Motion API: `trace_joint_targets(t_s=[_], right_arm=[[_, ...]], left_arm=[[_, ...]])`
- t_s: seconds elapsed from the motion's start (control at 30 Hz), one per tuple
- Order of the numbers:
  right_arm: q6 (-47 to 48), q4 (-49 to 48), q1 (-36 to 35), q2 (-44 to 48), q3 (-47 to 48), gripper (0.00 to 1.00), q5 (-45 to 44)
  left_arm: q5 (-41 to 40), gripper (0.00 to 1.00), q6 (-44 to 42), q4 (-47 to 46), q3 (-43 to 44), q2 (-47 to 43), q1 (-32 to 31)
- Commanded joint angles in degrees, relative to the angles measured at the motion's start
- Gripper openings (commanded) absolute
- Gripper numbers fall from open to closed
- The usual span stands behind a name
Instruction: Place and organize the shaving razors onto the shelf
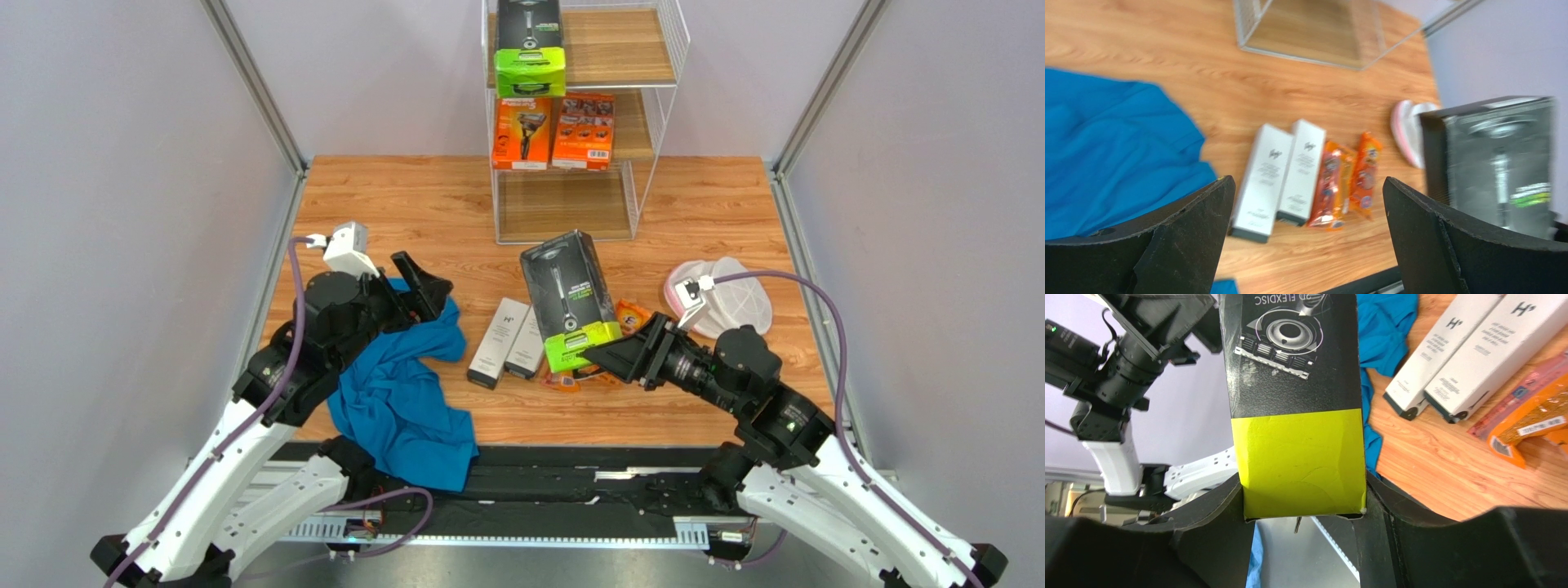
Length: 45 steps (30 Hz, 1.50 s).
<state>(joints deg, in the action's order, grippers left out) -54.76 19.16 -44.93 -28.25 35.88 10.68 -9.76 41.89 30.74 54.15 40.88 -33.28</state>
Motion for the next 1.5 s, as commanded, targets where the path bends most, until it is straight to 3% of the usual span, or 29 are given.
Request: trace_joint_targets(t_s=[0.0,0.17,0.4,0.53,0.77,1.0,1.2,1.47], right_arm=[[2.2,-6.0,0.0,-0.7,7.5,0.00,-4.6],[5.3,-4.7,0.3,-10.4,17.0,0.00,-2.3],[11.1,-1.2,3.3,-25.9,37.7,0.00,5.8],[12.1,1.4,9.1,-33.4,52.5,0.00,12.8],[7.2,1.1,18.0,-45.2,69.6,0.00,19.8],[1.4,0.5,26.7,-54.3,80.4,0.00,22.5],[-4.1,-3.4,32.8,-60.2,82.6,0.00,24.6],[-9.7,-4.1,36.8,-70.8,94.5,0.00,28.2]], left_arm=[[-3.7,0.99,-0.2,7.8,1.1,1.4,0.0],[-0.7,0.99,0.3,6.1,-1.7,2.3,0.0],[1.6,0.99,0.0,5.8,-4.8,1.9,0.0],[1.9,0.99,-0.2,5.8,-5.6,1.5,0.0],[3.5,0.99,-0.4,4.7,-7.4,1.5,-0.1],[3.7,0.99,-2.0,4.7,-7.7,2.3,0.0],[4.5,0.99,-2.1,4.2,-9.2,2.4,0.0],[5.8,0.99,-2.1,3.4,-10.9,2.3,0.0]])
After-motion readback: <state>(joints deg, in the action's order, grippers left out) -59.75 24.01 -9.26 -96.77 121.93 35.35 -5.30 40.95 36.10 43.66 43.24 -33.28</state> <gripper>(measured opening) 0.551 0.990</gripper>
